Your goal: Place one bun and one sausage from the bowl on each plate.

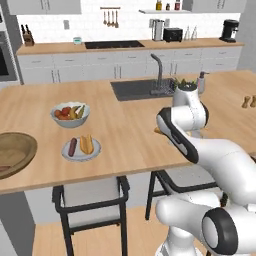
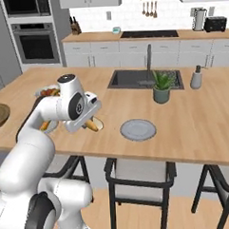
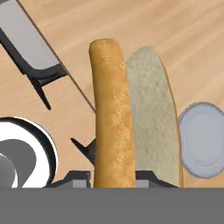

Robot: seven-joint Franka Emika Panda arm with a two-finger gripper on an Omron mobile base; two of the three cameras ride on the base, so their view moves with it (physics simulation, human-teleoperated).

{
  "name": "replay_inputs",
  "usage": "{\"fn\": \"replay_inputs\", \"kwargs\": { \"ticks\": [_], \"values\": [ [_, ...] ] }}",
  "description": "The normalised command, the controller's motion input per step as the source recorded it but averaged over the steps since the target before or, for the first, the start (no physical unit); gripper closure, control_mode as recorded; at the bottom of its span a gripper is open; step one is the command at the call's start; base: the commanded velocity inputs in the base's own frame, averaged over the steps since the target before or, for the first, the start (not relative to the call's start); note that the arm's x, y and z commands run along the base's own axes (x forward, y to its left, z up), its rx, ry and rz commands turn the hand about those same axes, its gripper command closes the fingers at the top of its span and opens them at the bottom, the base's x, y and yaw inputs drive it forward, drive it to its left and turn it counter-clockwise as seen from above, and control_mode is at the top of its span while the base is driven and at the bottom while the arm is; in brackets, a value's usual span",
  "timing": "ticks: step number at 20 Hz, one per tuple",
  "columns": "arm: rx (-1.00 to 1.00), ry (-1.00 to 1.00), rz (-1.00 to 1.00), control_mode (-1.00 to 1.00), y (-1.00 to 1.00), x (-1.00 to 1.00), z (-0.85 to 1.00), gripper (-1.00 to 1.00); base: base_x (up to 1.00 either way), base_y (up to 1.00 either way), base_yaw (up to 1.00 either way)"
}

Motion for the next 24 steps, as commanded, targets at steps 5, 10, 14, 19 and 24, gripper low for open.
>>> {"fn": "replay_inputs", "kwargs": {
  "ticks": [5, 10, 14, 19, 24],
  "values": [
    [0.00, 0.00, 0.00, 1.00, 0.00, 0.00, 0.00, 1.00, 0.27, -0.77, 0.00],
    [0.00, 0.00, 0.00, 1.00, 0.00, 0.00, 0.00, 1.00, 0.48, -0.42, 0.02],
    [0.00, 0.00, 0.00, 1.00, 0.00, 0.00, 0.00, 1.00, 0.44, -0.42, 0.02],
    [0.00, 0.00, 0.00, 1.00, 0.00, 0.00, 0.00, 1.00, 0.44, -0.32, 0.01],
    [0.01, 0.00, 0.00, -1.00, -0.10, 0.61, -0.11, 1.00, 0.11, -0.04, 0.00]
  ]
}}
